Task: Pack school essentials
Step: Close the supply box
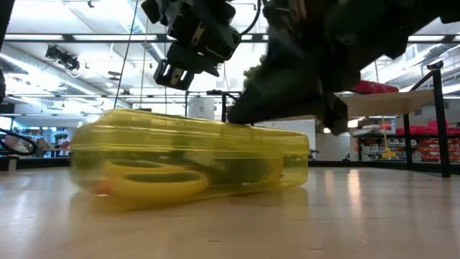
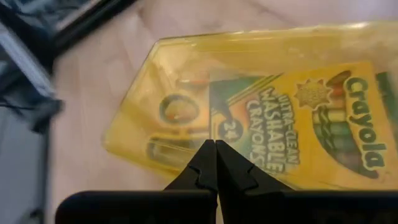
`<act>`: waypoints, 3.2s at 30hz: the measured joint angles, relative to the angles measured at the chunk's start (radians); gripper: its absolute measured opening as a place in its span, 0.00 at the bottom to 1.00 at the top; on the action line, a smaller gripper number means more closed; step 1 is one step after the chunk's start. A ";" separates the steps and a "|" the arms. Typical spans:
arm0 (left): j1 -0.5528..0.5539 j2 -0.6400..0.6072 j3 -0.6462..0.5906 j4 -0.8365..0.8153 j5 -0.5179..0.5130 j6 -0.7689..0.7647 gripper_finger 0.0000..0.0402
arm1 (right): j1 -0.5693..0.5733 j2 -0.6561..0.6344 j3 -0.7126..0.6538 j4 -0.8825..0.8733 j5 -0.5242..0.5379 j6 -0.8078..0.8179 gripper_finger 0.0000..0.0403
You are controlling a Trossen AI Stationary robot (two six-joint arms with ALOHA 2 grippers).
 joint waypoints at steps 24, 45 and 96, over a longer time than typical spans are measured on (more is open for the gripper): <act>-0.010 -0.107 0.000 -0.107 0.020 0.056 0.43 | 0.013 -0.264 -0.004 -0.258 0.090 -0.079 0.01; -0.371 -0.229 0.002 -0.178 -0.616 -0.211 0.43 | -0.195 -0.408 -0.003 -0.518 -0.340 -0.370 0.01; -0.475 0.053 0.000 -0.139 -0.656 -0.365 0.43 | -0.287 -0.227 -0.017 -0.401 -0.468 -0.476 0.01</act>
